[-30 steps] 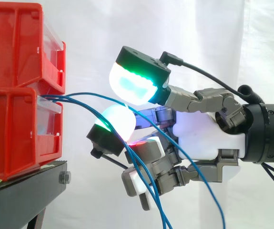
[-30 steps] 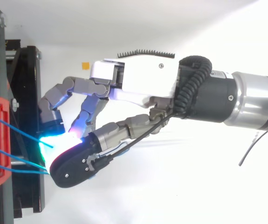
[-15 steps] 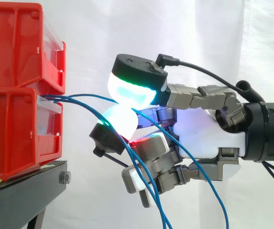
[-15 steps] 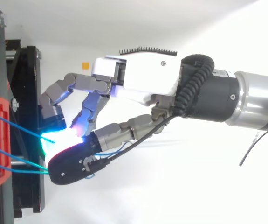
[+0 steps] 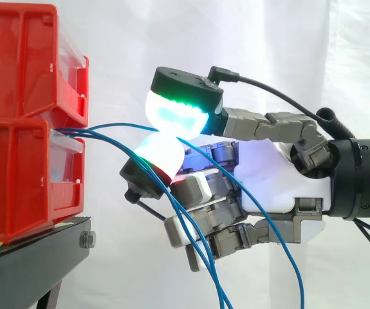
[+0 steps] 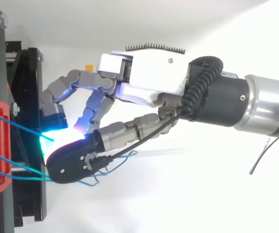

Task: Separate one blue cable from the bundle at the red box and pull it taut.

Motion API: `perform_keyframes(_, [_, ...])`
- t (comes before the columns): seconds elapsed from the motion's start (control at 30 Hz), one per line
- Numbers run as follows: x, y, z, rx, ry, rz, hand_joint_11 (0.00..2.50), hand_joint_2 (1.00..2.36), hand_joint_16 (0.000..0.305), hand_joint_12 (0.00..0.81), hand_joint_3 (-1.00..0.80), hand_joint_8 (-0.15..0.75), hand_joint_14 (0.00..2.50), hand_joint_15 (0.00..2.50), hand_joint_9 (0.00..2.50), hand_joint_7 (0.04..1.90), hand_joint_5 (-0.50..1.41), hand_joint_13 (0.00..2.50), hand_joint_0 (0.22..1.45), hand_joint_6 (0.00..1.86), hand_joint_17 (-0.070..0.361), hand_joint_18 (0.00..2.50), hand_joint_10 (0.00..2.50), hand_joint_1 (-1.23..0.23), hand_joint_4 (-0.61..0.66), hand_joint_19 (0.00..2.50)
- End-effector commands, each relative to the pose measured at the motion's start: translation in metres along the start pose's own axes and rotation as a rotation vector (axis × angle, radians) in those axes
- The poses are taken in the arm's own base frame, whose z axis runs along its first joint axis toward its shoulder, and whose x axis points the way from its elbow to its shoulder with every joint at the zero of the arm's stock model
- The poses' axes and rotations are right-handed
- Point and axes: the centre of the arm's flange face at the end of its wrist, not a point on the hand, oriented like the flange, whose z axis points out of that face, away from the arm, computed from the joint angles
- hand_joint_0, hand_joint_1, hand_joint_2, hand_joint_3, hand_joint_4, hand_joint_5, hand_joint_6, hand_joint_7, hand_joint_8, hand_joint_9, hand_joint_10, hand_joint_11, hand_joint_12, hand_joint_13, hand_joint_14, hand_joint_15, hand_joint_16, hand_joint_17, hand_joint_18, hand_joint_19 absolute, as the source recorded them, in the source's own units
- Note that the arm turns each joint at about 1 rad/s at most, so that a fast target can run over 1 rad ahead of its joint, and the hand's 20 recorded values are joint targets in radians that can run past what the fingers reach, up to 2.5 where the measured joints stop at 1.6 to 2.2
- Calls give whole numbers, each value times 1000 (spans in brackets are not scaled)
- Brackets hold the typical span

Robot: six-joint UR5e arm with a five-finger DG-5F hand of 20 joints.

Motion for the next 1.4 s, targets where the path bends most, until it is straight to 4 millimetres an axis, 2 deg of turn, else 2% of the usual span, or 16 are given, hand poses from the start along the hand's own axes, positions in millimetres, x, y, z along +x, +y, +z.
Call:
perform_keyframes(0.0, [0, 0, 0, 0, -4, 36, 945, 1030, 40, 354, -6, 368, 26, 733, 1146, 1288, -137, 1242, 635, 910, 89, 969, 27, -797, -21, 849])
perform_keyframes(0.4, [0, -1, 0, -1, -4, 82, 1114, 1031, 35, 294, -13, 349, 28, 1199, 1163, 1276, -140, 1487, 638, 911, 78, 982, 28, -780, 5, 820])
perform_keyframes(0.73, [-1, -1, 0, 1, -12, 118, 1584, 1031, 36, 292, -19, 297, 33, 1801, 1361, 1263, -143, 1616, 639, 911, 81, 1011, 19, -774, 5, 918])
perform_keyframes(0.93, [-1, -1, 0, 1, -12, 138, 1808, 1030, 37, 319, -29, 281, 753, 1657, 1422, 1254, -143, 1491, 642, 911, 83, 1049, 5, -776, 15, 1008])
perform_keyframes(0.97, [-1, -1, 0, 1, -12, 140, 1896, 1030, 37, 318, -32, 276, 1023, 1590, 1440, 1250, -143, 1461, 642, 911, 84, 1057, 0, -774, 15, 1031])
perform_keyframes(1.03, [-1, -2, -1, 2, -12, 144, 1897, 1030, 38, 322, -33, 271, 1088, 1629, 1422, 1248, -144, 1441, 641, 911, 85, 1082, 196, -774, 16, 1073])
perform_keyframes(1.1, [-1, -2, -1, 2, -12, 144, 1865, 1030, 38, 330, -36, 265, 1299, 1620, 1371, 1246, -144, 1385, 642, 911, 85, 1091, 536, -774, 18, 1131])
perform_keyframes(1.13, [-1, -2, -1, 2, -12, 142, 1862, 1030, 38, 332, -36, 267, 1305, 1637, 1365, 1246, -144, 1382, 642, 911, 85, 1094, 579, -773, 19, 1139])
perform_keyframes(1.17, [-2, -4, -1, 4, -14, 140, 1820, 1030, 38, 339, -36, 267, 1421, 1610, 1323, 1236, -144, 1352, 642, 911, 86, 1100, 852, -774, 15, 1159])
perform_keyframes(1.27, [-2, -5, -2, 6, -17, 138, 1787, 1029, 38, 345, -45, 264, 1567, 1584, 1271, 1237, -144, 1301, 644, 911, 86, 1105, 1185, -773, 24, 1173])
perform_keyframes(1.3, [-3, -8, -4, 12, -19, 133, 1735, 1030, 38, 344, -45, 267, 1607, 1581, 1241, 1228, -144, 1289, 644, 911, 86, 1104, 1420, -773, 24, 1184])
perform_keyframes(1.33, [-3, -10, -4, 14, -19, 130, 1742, 1029, 39, 338, -48, 274, 1623, 1571, 1239, 1229, -144, 1284, 645, 911, 87, 1111, 1433, -775, 22, 1191])
perform_keyframes(1.37, [-3, -12, -5, 17, -19, 124, 1721, 1029, 39, 340, -53, 276, 1647, 1589, 1216, 1240, -145, 1275, 647, 910, 87, 1113, 1586, -775, 23, 1193])
